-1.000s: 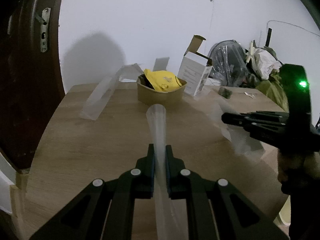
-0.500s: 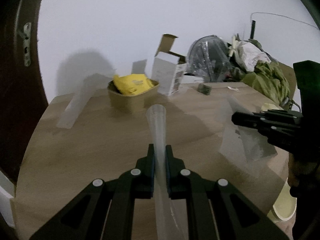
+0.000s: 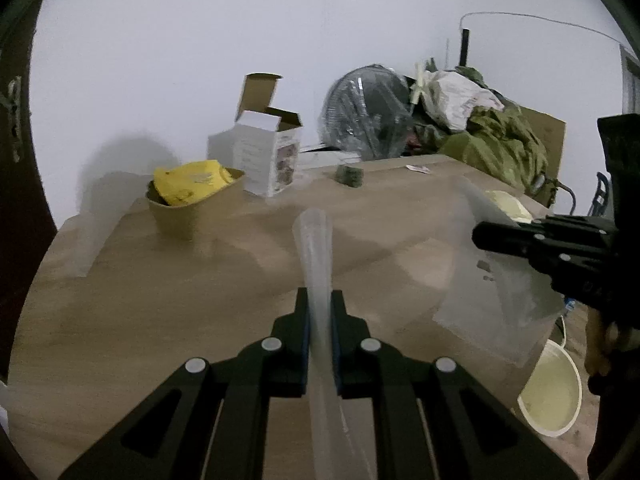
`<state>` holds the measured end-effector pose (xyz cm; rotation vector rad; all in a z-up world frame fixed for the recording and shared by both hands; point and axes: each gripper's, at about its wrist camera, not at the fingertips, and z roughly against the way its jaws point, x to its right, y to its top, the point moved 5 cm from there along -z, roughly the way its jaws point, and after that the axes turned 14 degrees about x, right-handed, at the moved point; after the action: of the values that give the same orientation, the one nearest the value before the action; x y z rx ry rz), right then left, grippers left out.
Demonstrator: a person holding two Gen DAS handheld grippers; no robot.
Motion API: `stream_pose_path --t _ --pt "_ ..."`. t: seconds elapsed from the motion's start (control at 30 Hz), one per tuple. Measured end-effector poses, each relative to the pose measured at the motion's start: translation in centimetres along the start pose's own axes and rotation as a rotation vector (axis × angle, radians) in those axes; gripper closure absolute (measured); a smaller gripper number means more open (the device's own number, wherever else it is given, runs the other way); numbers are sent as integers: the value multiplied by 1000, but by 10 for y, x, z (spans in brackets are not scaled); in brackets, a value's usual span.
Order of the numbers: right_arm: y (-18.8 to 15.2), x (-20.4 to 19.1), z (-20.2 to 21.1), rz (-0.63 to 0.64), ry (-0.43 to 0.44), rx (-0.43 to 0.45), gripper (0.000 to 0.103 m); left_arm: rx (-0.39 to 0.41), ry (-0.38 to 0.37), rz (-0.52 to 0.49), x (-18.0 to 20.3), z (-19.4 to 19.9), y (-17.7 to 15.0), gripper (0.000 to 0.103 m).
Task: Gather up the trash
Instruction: 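Carry the socks bag and plastic sleeve over the cream bucket with both tools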
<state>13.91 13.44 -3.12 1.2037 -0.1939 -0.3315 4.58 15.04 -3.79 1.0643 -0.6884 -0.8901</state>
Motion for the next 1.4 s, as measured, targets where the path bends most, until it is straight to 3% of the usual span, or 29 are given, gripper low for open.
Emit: stream_pose_path --t 0.77,1.4 --pt "-30 46 94 -44 -169 17 100 19 -163 -68 96 3 -2 95" --pt "-56 88 186 -75 -380 39 99 11 -400 -188 202 2 -4 95"
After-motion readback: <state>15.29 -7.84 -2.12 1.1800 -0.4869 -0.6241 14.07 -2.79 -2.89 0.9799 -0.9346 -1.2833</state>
